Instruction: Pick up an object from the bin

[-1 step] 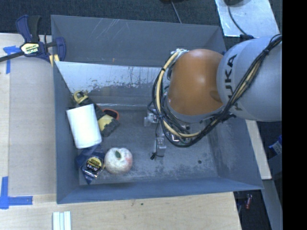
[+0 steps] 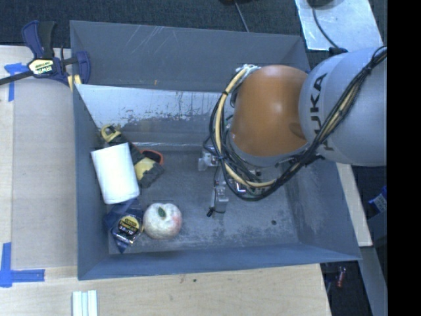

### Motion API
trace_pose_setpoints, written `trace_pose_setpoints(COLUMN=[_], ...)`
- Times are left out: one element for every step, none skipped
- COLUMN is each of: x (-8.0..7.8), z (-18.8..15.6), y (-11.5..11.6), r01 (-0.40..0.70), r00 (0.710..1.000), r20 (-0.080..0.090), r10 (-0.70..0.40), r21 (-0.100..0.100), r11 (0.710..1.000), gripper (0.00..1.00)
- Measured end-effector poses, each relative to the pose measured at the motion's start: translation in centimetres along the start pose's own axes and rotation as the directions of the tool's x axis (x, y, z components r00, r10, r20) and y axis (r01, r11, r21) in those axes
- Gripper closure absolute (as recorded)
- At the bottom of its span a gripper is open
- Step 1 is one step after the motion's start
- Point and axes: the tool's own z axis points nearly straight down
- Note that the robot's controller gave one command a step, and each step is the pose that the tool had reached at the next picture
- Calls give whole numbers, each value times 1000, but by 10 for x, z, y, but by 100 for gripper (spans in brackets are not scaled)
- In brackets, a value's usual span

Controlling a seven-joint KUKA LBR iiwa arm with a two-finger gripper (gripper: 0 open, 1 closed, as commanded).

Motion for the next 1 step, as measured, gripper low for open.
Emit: trace_pose_setpoints(x=[15], z=[102], y=[68], r01=[493], r00=[870], r20=[-3], r10=[-493], r21=[-3], r11=[870], gripper=[0])
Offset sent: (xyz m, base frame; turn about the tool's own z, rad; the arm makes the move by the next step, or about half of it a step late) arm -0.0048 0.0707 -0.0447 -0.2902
